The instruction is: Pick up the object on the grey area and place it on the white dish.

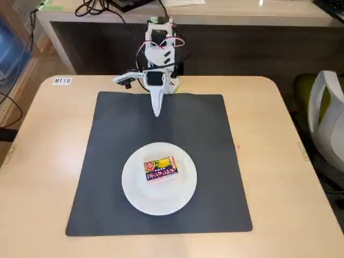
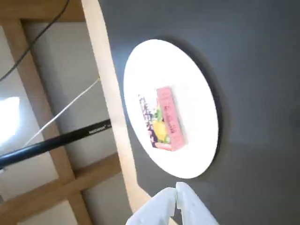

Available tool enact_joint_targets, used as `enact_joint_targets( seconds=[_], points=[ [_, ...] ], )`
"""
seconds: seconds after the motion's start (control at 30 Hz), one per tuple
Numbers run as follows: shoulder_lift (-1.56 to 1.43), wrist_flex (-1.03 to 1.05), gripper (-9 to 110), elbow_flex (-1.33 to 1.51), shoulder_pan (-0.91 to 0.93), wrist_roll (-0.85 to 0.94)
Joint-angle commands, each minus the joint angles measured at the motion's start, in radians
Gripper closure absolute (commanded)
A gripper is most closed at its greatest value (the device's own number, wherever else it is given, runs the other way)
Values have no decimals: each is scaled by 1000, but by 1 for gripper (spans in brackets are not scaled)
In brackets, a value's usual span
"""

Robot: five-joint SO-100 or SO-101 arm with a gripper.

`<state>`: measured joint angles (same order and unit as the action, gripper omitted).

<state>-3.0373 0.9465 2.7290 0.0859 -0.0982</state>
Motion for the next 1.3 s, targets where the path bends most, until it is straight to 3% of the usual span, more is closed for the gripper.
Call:
enact_joint_targets(
  seconds=[0.0,0.13,0.47,1.17,1.27],
  points=[
    [-127,-11,102,106,-3,29],
    [-314,12,102,256,-6,38],
    [-313,9,102,383,-5,135],
    [-314,18,101,416,-25,103],
    [-314,18,95,416,-25,104]
  ],
)
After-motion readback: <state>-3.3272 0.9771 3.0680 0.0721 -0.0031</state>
